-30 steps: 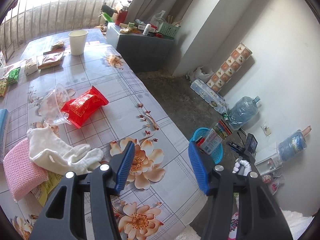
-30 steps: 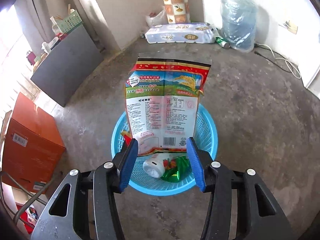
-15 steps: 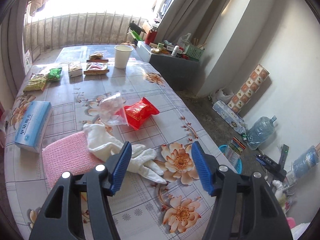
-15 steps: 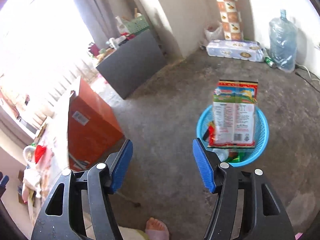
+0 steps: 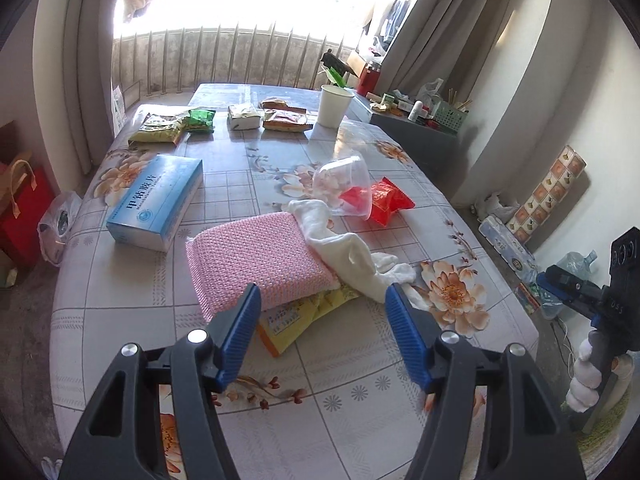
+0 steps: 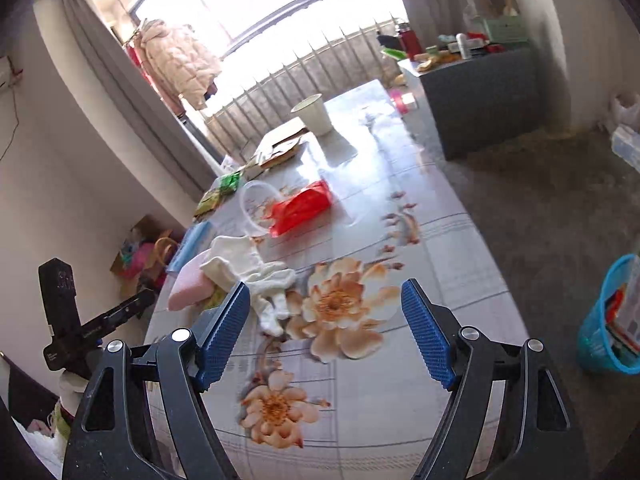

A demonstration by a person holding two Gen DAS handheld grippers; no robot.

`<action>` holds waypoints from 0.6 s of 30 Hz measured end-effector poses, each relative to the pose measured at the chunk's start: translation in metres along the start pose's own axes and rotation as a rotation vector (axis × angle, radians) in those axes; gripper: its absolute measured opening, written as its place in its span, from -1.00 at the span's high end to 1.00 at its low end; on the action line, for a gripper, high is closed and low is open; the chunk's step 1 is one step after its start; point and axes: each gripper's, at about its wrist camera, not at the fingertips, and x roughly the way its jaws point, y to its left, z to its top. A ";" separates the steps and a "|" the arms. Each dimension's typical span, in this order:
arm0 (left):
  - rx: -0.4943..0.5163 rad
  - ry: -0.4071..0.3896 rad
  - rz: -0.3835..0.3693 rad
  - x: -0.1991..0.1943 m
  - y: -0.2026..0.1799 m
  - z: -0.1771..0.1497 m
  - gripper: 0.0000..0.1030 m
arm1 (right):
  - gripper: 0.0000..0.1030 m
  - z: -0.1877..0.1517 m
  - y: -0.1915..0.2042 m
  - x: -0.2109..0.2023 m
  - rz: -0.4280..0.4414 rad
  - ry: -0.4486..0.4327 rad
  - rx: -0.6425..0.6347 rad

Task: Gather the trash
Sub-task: 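Move both tools back over the table toward the sponge and glove, then grasp the white glove with the right tool while the left tool grasps the pink sponge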

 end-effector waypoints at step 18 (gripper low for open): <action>0.137 0.069 -0.029 0.041 0.054 0.052 -0.51 | -0.21 0.014 0.114 0.165 0.083 0.270 -0.395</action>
